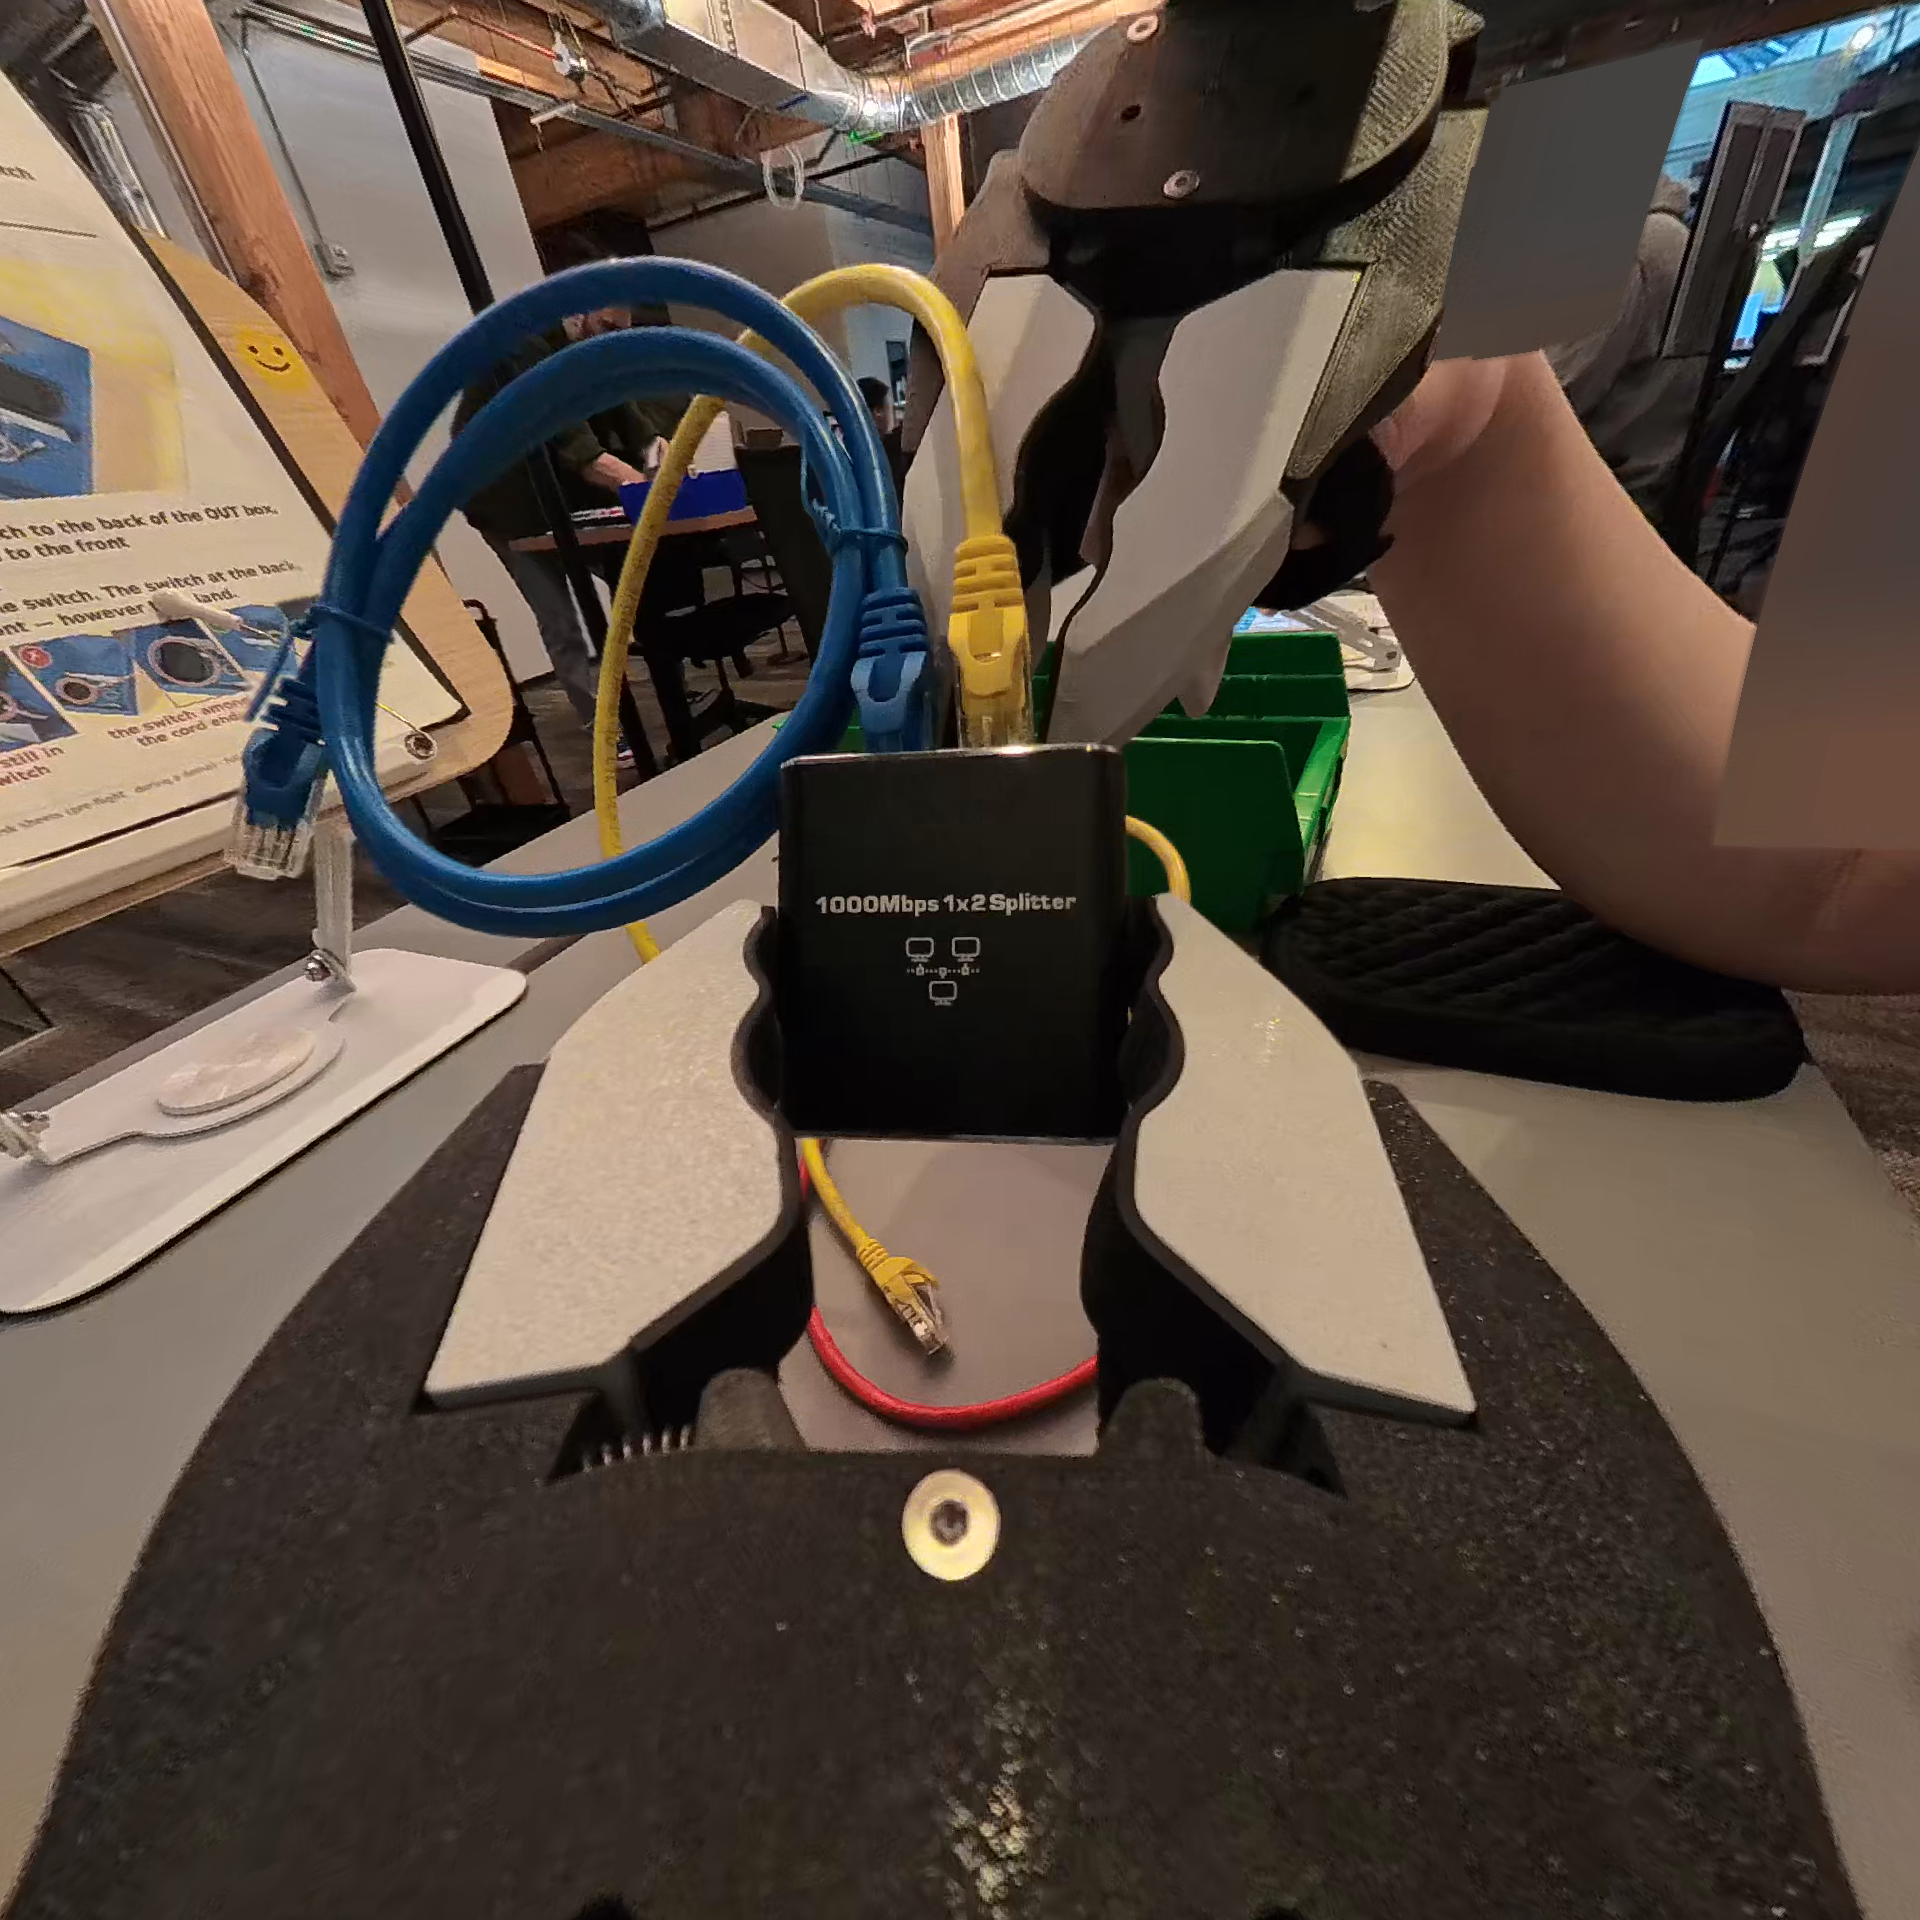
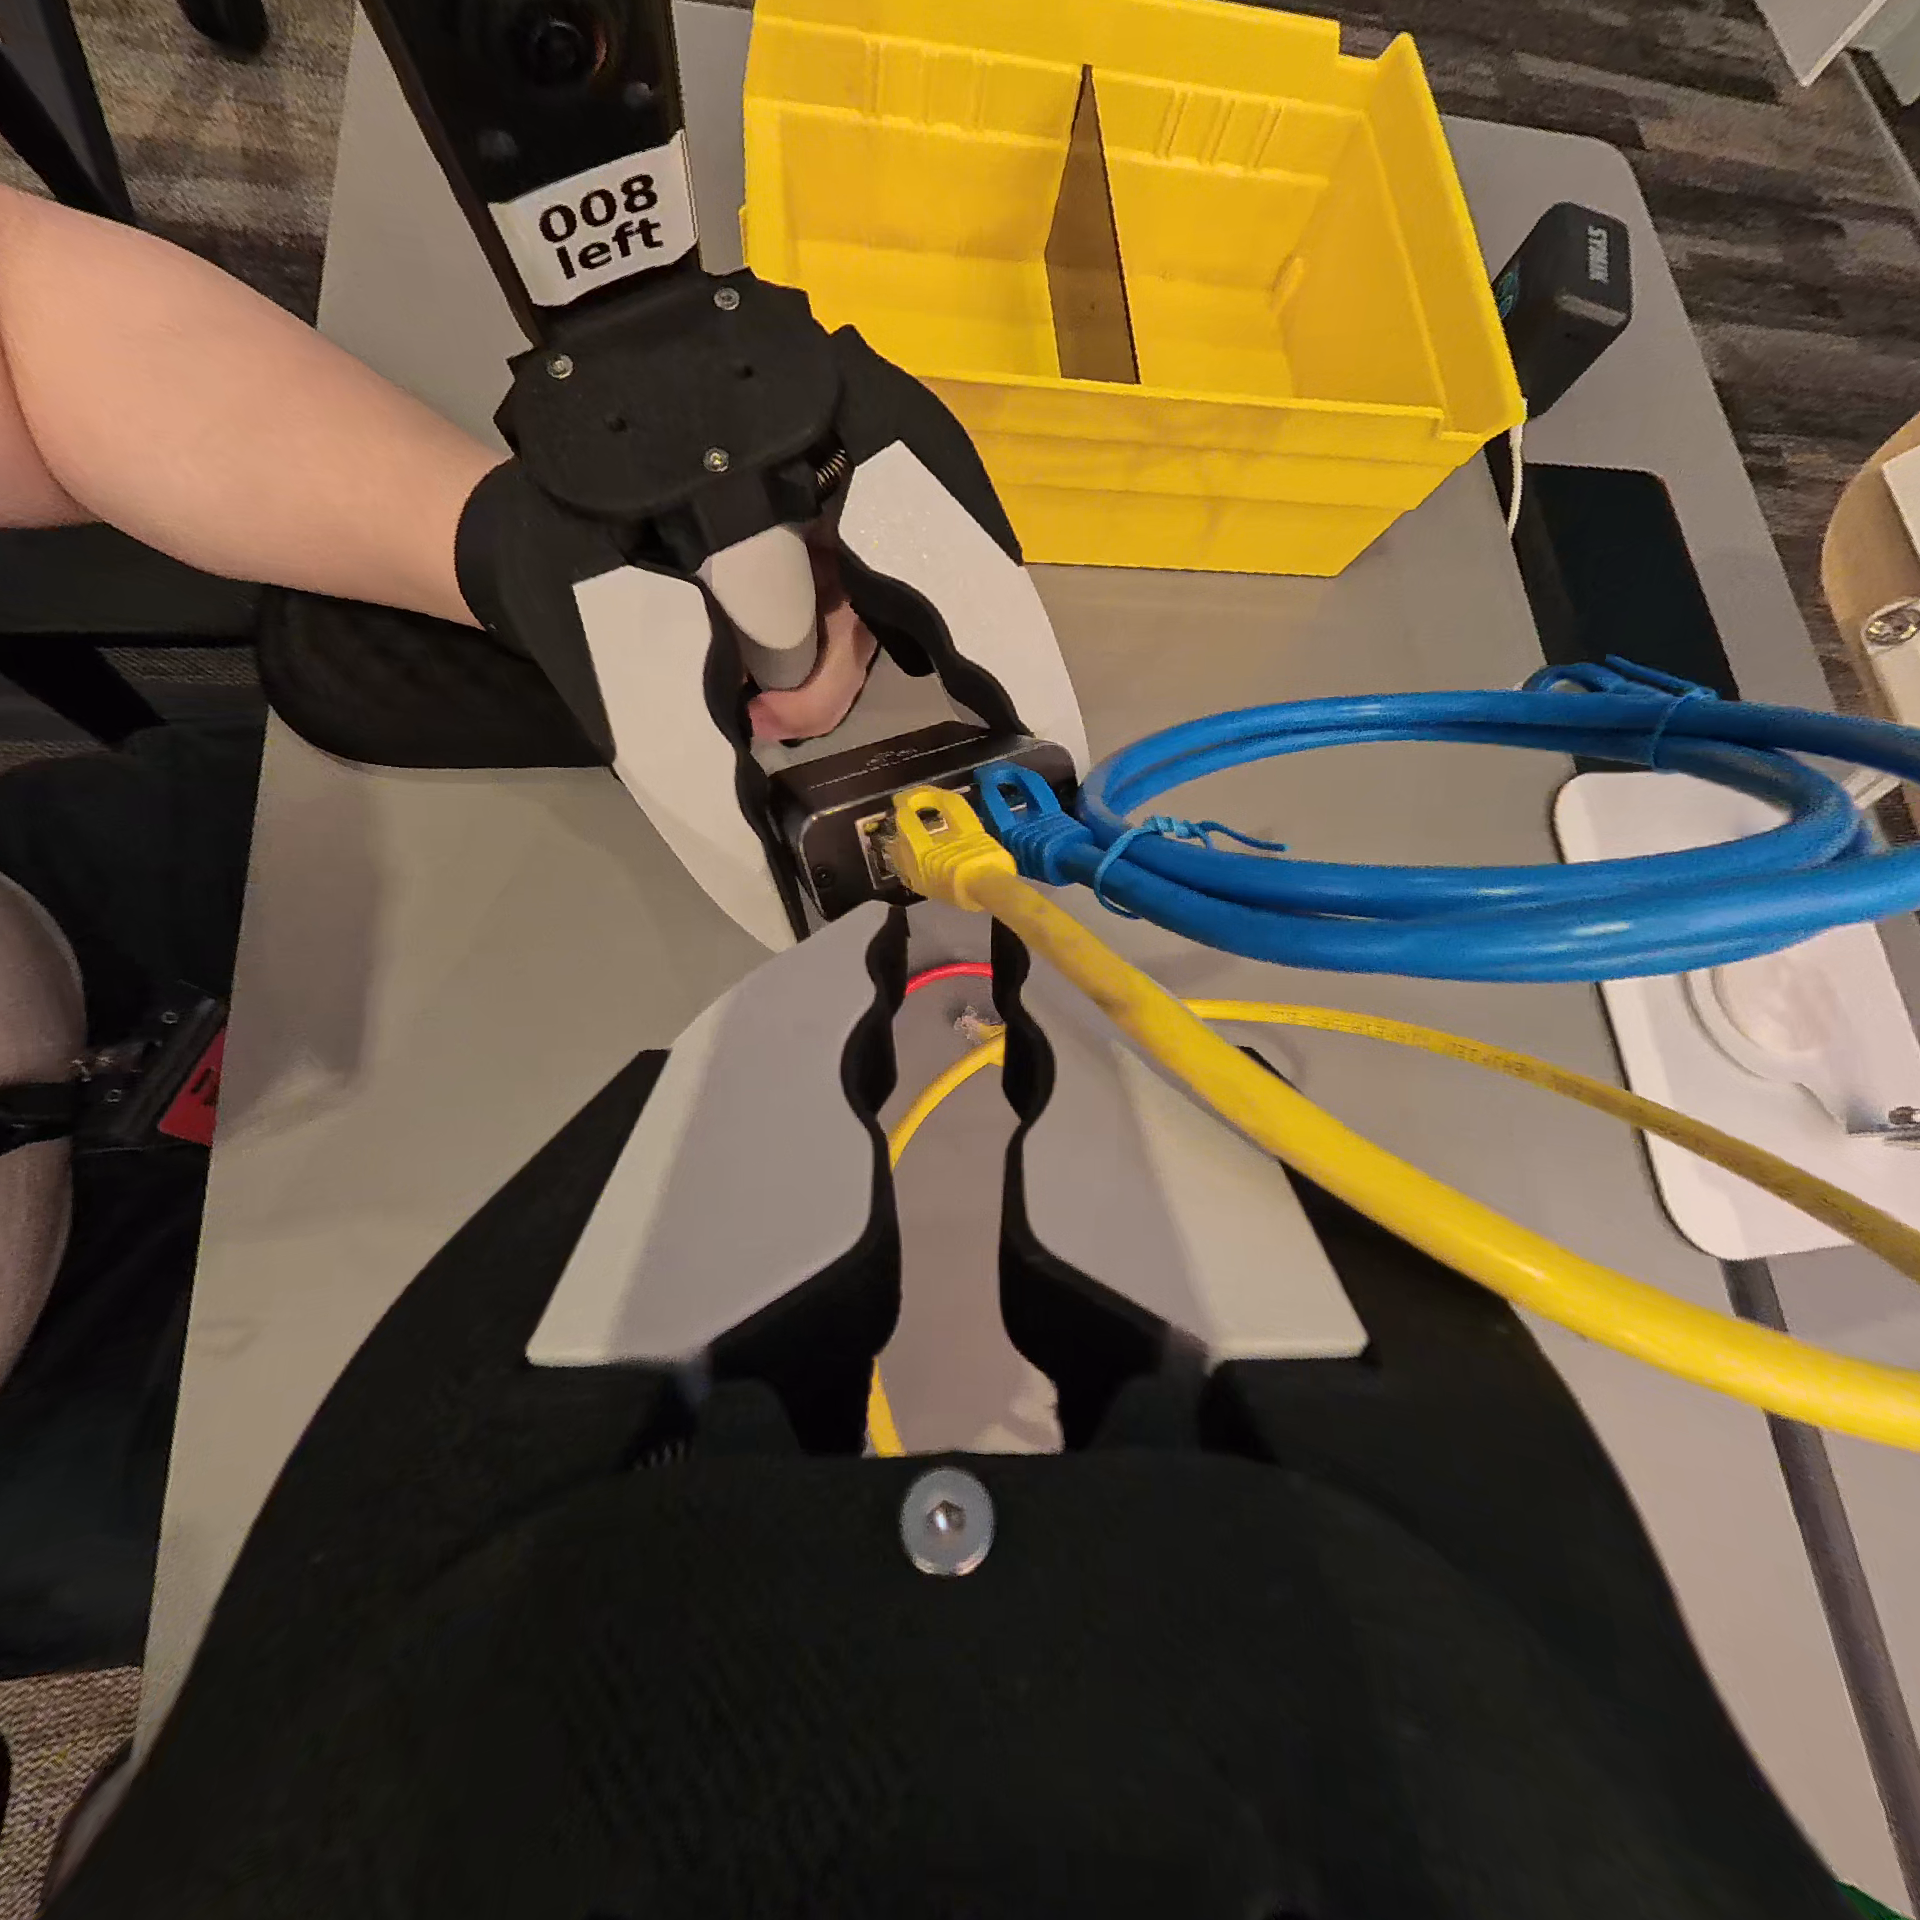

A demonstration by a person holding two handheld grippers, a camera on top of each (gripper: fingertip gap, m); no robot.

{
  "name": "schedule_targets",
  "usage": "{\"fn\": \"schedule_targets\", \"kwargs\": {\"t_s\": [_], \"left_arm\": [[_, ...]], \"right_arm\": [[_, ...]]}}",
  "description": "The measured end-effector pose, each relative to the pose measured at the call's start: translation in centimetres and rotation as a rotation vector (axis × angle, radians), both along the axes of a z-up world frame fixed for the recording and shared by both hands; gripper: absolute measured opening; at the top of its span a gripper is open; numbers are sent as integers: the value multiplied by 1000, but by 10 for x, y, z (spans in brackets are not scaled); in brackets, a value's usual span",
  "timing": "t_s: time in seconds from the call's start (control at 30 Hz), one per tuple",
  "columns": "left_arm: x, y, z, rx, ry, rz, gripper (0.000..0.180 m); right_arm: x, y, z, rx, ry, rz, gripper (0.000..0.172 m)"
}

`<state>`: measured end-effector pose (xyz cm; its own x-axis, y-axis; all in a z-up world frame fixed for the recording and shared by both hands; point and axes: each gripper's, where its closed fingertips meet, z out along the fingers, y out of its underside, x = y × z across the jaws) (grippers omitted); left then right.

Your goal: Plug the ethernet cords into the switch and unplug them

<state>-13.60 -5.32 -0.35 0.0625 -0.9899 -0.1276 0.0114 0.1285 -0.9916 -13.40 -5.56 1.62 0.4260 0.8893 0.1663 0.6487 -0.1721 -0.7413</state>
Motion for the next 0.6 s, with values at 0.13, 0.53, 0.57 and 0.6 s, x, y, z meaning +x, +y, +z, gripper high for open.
{"fn": "schedule_targets", "kwargs": {"t_s": [0.13,0.53,0.57,0.6], "left_arm": [[-1,-3,5,-42,-40,-30,63],[-10,-2,19,-91,-125,-70,63],[-11,-3,19,-90,-128,-74,63],[-11,-3,20,-89,-132,-76,63]], "right_arm": [[2,0,3,-20,35,0,17],[1,9,26,57,131,-54,22],[2,10,29,72,142,-58,23],[2,10,33,91,151,-59,23]]}}
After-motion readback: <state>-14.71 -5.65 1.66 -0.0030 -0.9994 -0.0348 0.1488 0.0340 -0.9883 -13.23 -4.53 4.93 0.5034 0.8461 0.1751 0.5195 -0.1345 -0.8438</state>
